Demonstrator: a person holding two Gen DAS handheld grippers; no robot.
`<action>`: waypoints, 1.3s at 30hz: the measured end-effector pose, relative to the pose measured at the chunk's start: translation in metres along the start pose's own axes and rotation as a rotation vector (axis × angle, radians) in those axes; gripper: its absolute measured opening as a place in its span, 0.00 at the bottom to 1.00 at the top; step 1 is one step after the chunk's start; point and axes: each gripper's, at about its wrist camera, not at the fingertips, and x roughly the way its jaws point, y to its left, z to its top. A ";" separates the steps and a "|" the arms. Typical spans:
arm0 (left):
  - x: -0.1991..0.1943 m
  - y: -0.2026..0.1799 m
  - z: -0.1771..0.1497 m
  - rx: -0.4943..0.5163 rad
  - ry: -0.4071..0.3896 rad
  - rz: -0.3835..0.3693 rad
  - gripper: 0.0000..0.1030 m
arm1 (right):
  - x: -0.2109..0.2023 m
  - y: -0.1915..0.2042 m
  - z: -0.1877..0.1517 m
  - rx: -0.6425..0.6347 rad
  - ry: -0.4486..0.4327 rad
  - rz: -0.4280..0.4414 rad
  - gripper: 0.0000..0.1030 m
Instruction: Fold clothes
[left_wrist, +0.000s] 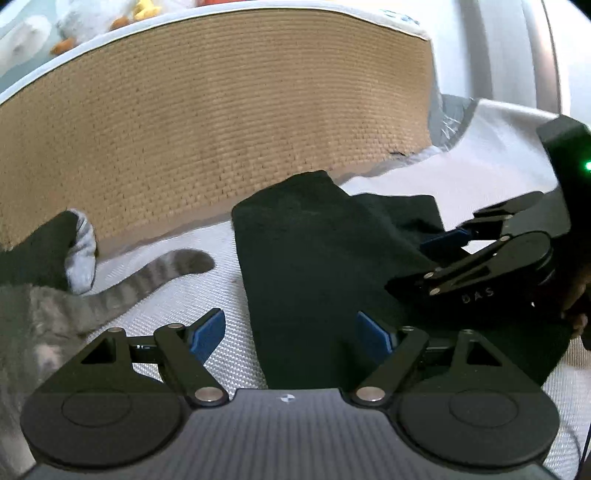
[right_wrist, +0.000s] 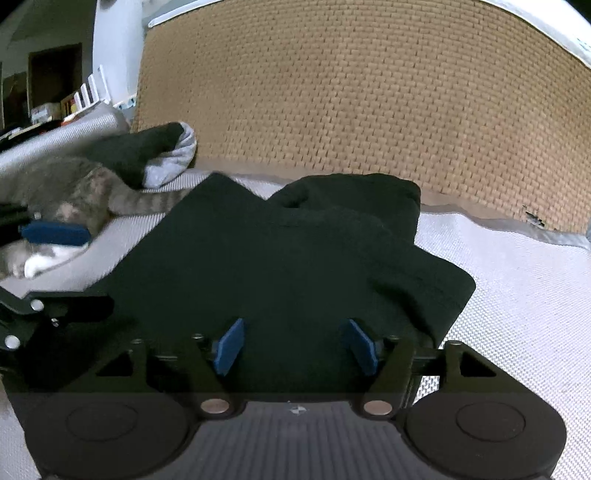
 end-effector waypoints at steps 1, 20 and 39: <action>0.000 -0.002 -0.001 0.011 -0.002 -0.009 0.80 | 0.000 0.000 -0.003 0.000 -0.006 -0.001 0.67; 0.050 0.049 -0.041 -0.109 -0.038 0.028 1.00 | 0.022 -0.001 -0.008 -0.018 -0.050 -0.012 1.00; 0.065 0.064 -0.049 -0.255 0.034 -0.060 1.00 | 0.024 -0.001 -0.013 -0.002 -0.057 0.006 1.00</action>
